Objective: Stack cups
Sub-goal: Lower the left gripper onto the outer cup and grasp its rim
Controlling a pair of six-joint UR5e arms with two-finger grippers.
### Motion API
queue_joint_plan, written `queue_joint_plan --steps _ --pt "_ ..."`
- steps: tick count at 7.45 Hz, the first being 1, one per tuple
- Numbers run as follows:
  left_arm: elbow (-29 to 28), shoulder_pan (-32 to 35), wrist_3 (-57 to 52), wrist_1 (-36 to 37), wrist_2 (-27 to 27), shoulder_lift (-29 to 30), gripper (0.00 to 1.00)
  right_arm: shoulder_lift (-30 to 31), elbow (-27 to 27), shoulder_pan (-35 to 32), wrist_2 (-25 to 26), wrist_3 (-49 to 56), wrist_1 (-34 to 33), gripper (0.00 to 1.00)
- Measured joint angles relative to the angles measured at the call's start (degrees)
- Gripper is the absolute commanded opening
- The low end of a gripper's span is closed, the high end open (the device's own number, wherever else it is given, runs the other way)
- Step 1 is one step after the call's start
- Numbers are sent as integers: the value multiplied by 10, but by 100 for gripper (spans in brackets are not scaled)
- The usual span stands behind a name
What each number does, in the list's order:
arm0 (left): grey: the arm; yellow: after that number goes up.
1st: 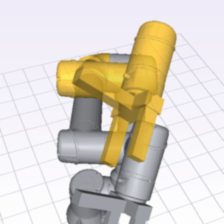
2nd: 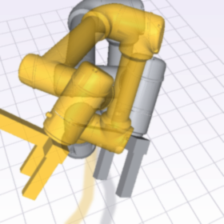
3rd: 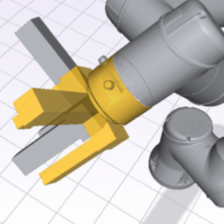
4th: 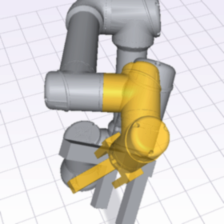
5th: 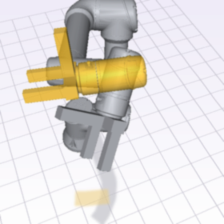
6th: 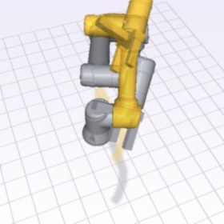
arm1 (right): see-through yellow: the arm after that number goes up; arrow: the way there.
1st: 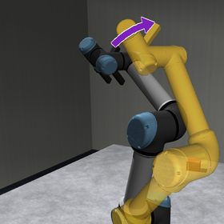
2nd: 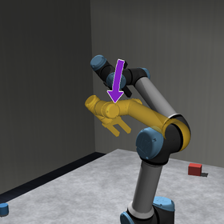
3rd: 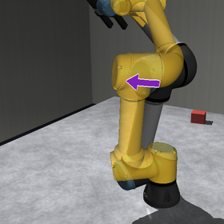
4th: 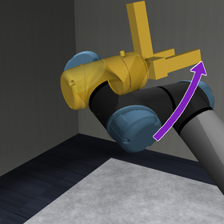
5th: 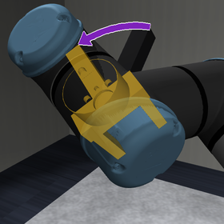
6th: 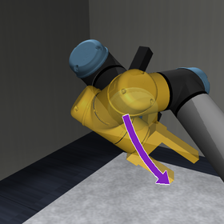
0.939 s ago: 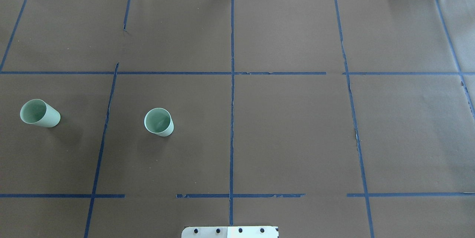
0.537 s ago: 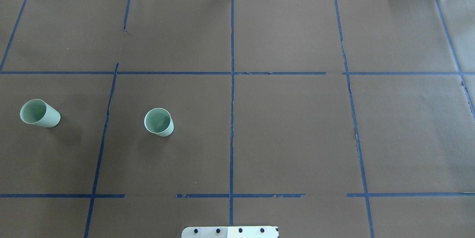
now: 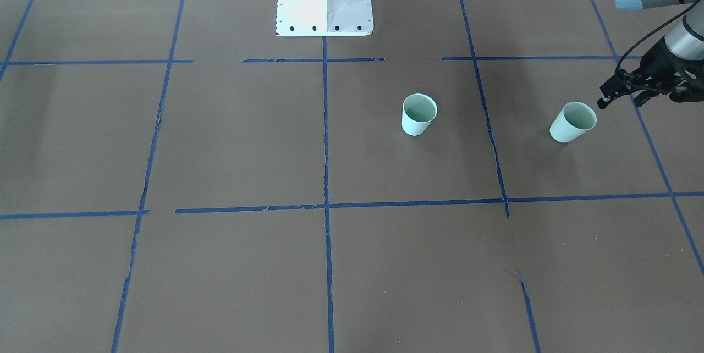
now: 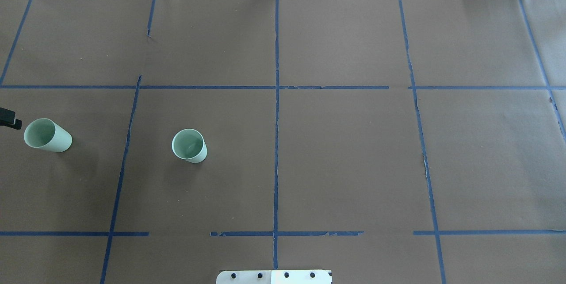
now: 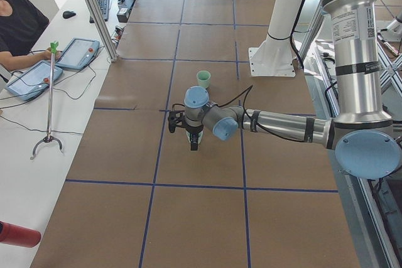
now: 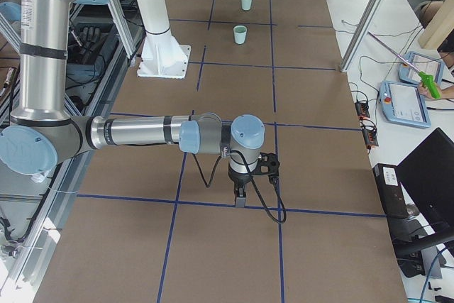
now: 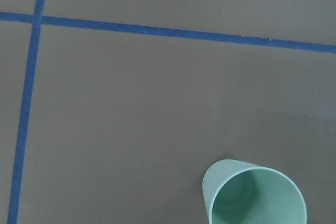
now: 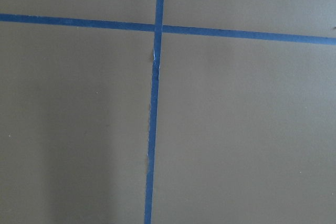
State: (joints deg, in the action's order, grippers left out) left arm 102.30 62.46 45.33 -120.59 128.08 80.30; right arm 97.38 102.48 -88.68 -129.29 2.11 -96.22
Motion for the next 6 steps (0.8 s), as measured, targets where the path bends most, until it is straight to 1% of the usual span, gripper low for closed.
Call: queue_joint_plan --steps 2,4,5,6 --pt "-33 -18 9 -21 -6 20 100 0 0 0 0 0 0 100" --pt "-47 -35 12 -25 -6 31 100 0 0 0 0 0 0 100" --pt "-50 -42 12 -26 -6 32 98 0 0 0 0 0 0 100" --pt "-53 -47 11 -26 -6 32 72 0 0 0 0 0 0 100"
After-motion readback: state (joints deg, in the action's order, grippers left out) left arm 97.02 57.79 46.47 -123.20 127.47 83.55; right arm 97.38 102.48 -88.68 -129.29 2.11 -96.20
